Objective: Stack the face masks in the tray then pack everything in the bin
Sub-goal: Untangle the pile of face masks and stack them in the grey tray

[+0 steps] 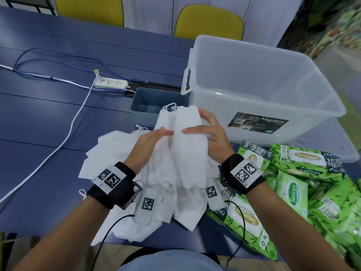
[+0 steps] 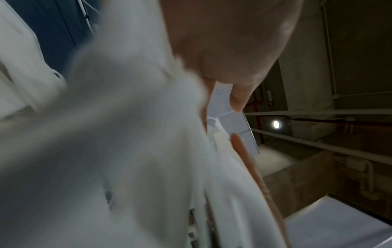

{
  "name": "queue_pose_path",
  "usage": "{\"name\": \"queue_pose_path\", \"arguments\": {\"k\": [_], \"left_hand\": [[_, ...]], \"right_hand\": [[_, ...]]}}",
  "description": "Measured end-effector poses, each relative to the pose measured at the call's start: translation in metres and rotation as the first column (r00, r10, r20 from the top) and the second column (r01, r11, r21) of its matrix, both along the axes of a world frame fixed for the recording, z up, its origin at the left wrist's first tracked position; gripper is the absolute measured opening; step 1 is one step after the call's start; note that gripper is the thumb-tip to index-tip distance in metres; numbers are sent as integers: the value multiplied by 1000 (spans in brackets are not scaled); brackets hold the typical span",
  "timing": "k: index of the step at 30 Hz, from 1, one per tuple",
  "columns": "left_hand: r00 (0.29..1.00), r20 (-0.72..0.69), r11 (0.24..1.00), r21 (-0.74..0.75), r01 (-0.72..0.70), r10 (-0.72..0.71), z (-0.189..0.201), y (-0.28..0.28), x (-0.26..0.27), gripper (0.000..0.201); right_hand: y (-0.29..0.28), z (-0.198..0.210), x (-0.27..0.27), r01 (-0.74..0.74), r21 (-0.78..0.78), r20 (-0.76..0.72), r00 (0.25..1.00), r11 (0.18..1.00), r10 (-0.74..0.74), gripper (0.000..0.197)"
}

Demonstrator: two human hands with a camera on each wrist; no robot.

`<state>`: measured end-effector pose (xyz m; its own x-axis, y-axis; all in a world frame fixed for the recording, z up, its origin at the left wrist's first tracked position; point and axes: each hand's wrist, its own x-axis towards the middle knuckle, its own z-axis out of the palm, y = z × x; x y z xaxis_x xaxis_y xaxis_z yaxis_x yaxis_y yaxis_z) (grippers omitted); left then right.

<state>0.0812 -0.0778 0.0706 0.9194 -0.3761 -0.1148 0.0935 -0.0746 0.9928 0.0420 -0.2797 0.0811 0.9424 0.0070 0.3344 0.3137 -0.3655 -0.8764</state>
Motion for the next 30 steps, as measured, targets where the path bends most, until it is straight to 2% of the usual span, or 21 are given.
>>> {"name": "queue_pose_path", "arguments": {"k": [2,5,8,10,13,15,16,17,18,20,22,25,26,27,28,30], "left_hand": [[997,-72,993,-118,14,-22,9,-2,-9,25],[997,-62,992,-115,48,-56,15,0,-20,17],[998,-55,999,-43,-4,2,9,10,-28,39],[999,0,999,18,-40,40,3,20,-31,56],[992,79,995,-7,-95,95,1,41,-30,80],[979,129,987,25,-160,156,2,56,-26,79],[969,160,979,52,-198,188,3,64,-23,72],[959,178,970,58,-235,222,3,70,-20,62],[951,184,964,49,-263,250,5,76,-18,52],[939,170,951,26,-308,300,9,86,-13,43],[930,127,937,7,-349,345,11,96,-8,44],[910,87,914,-16,-406,405,11,110,-5,47],[903,86,907,-17,-420,420,10,114,-5,47],[896,84,899,-14,-437,437,9,117,-6,48],[890,78,893,-12,-450,450,8,120,-7,48],[880,69,882,-6,-471,471,5,126,-10,46]], "right_hand": [[14,-4,1,-43,9,-25,999,999,43,25],[32,-13,3,-80,-1,-33,996,997,80,30],[47,-21,3,-112,-37,-5,994,993,112,35],[54,-28,1,-125,-106,-30,992,986,122,41],[60,-39,-1,-96,-217,-237,971,971,43,64],[66,-46,-3,-84,-281,-354,935,956,-22,72],[71,-49,-5,-108,-348,-413,909,931,-48,72],[76,-54,-7,-169,-440,-475,877,882,-69,74],[83,-58,-11,-269,-546,-522,850,793,-71,79],[100,-67,-19,-460,-708,-544,839,537,2,92],[119,-76,-26,-536,-783,-521,842,315,139,102],[141,-90,-30,-595,-799,-562,790,89,243,115],[145,-95,-30,-612,-790,-588,774,42,235,118],[148,-98,-29,-630,-776,-610,762,31,218,120],[149,-99,-27,-640,-767,-621,758,46,199,119],[147,-97,-20,-590,-803,-570,802,86,181,109]]}}
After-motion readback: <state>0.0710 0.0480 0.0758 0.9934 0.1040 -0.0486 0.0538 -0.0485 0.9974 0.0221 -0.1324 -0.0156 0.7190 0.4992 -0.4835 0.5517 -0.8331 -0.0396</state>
